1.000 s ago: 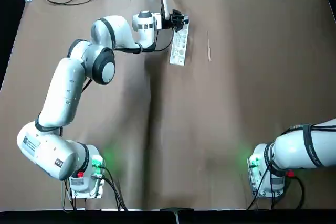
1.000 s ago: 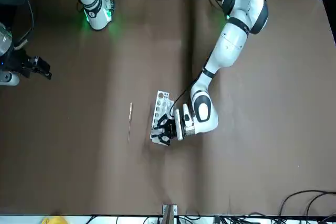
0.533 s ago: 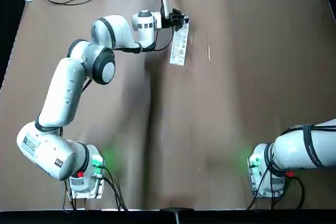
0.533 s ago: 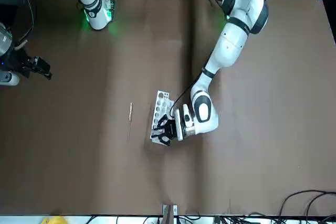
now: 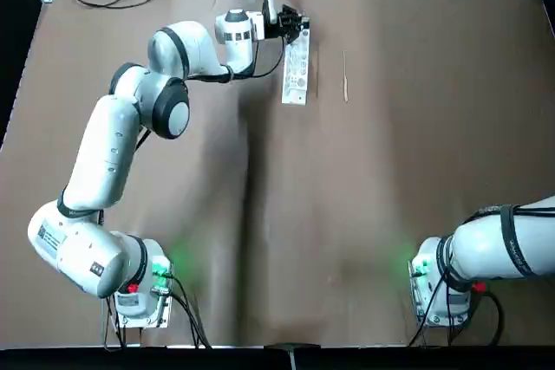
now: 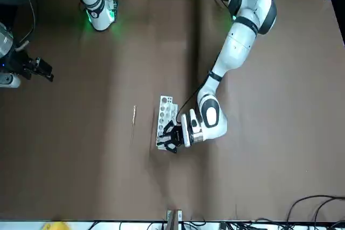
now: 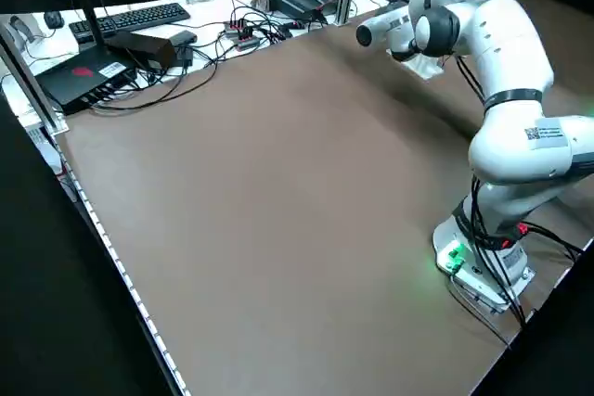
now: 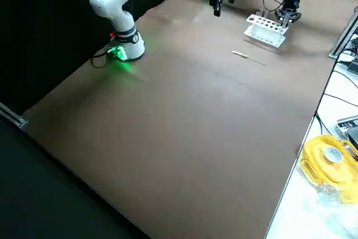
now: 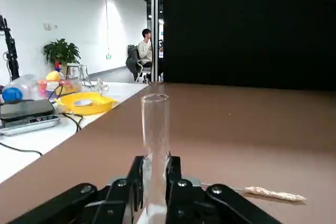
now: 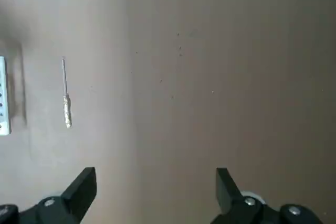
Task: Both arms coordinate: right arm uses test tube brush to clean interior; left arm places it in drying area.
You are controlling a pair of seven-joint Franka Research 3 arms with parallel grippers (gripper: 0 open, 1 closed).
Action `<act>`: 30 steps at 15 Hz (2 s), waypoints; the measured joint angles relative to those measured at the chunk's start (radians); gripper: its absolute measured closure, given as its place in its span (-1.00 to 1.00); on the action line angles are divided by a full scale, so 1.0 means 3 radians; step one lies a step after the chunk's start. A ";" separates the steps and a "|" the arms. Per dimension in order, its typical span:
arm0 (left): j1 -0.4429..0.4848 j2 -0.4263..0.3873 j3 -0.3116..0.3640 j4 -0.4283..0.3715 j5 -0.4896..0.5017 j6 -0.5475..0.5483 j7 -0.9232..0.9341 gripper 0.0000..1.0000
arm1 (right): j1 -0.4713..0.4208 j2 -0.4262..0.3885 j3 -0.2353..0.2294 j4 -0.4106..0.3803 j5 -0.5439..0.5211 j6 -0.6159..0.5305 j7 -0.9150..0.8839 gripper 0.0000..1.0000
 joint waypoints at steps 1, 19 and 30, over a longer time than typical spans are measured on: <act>0.0000 -0.0026 0.0005 0.0005 0.0000 0.0001 0.0000 0.53 | 0.0000 0.0000 0.0000 0.0000 0.0000 0.0000 0.0000 -1.00; -0.0026 -0.0596 0.0009 -0.0015 0.0000 0.0515 -0.0820 0.53 | 0.0000 0.0000 0.0000 0.0001 0.0000 0.0007 0.0000 -1.00; 0.0092 -0.0766 0.0043 -0.0031 0.0598 0.0608 -0.3244 0.53 | 0.0000 0.0000 0.0002 0.0002 0.0000 0.0008 -0.0001 -1.00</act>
